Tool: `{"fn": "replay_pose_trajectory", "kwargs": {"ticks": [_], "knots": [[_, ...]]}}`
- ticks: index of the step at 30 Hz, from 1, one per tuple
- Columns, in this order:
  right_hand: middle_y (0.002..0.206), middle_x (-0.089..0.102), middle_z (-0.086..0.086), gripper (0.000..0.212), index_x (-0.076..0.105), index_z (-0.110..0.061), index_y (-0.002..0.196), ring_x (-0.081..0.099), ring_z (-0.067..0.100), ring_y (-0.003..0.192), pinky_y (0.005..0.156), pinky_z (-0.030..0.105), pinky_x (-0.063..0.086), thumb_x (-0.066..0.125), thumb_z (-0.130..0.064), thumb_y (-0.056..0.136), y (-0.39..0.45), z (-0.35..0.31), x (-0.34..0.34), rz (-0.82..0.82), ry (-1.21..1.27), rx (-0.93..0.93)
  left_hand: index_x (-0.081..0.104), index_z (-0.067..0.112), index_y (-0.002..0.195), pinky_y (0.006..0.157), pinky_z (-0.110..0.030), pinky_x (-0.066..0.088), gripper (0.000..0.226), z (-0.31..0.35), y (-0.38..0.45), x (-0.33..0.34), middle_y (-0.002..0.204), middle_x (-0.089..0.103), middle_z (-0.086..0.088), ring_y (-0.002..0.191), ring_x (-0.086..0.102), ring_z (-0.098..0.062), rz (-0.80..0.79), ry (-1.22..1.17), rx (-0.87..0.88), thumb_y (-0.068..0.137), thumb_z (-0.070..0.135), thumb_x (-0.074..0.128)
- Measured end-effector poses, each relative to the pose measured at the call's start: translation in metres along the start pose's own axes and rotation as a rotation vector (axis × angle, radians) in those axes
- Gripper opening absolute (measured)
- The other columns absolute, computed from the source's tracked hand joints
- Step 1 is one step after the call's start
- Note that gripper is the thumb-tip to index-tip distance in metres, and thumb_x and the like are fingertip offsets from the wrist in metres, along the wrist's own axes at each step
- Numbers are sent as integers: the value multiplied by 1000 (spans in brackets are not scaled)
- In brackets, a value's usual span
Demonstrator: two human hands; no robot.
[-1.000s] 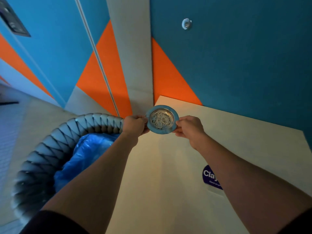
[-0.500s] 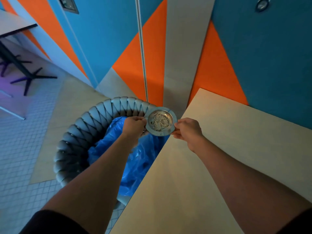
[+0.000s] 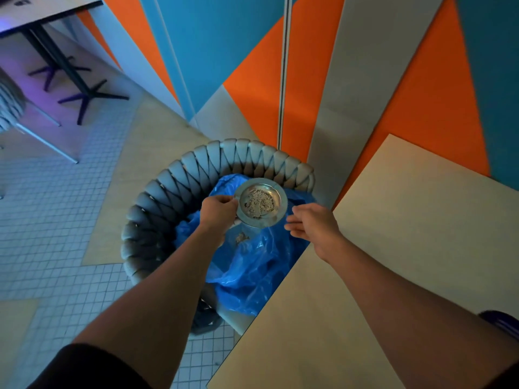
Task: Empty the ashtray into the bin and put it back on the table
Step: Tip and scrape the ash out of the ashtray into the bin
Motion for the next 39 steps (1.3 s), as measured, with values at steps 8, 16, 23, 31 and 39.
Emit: {"fn": "replay_pose_trajectory", "kwargs": {"ticks": [8, 16, 23, 31, 39], "knots": [[82, 75, 0, 15, 68, -17, 94, 73, 14, 73, 75, 35, 60, 59, -30, 91, 15, 26, 15, -13, -260, -100, 68, 10, 79, 47, -19, 53, 19, -31, 33, -22, 71, 69, -5, 50, 67, -5, 60, 16, -26, 95, 11, 58], [85, 73, 2, 21, 63, -16, 86, 67, 22, 81, 80, 42, 55, 57, -36, 92, 12, 58, 28, -208, -900, -410, 69, 12, 77, 61, -30, 60, 18, -66, 60, -42, 76, 72, -8, 63, 71, -14, 133, 58, -56, 93, 13, 62], [73, 68, -7, 29, 59, -23, 78, 47, 12, 61, 87, 37, 42, 55, -49, 90, 15, 84, 34, -66, -1191, -659, 70, 11, 82, 78, -43, 61, 13, -88, 83, -51, 87, 73, -14, 80, 73, -26, 166, 74, -76, 93, 13, 62], [57, 60, -7, 32, 61, -21, 68, 42, 11, 49, 72, 34, 43, 56, -46, 88, 13, 90, 35, 48, -1181, -779, 70, 7, 89, 79, -45, 61, 8, -102, 105, -56, 88, 74, -15, 80, 74, -25, 181, 106, -58, 91, 13, 65], [53, 57, -6, 32, 61, -19, 66, 43, 12, 47, 68, 32, 42, 59, -42, 88, 13, 90, 35, 74, -1163, -802, 65, 19, 81, 77, -46, 61, 7, -100, 115, -61, 86, 73, -10, 81, 72, -26, 208, 248, 55, 87, 17, 69]]}}
Point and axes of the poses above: each hand's wrist, its own y-axis towards the middle knuckle, its own x-axis out of the palm, z = x × y, the point moved 3 cm from there along y, towards the middle knuckle
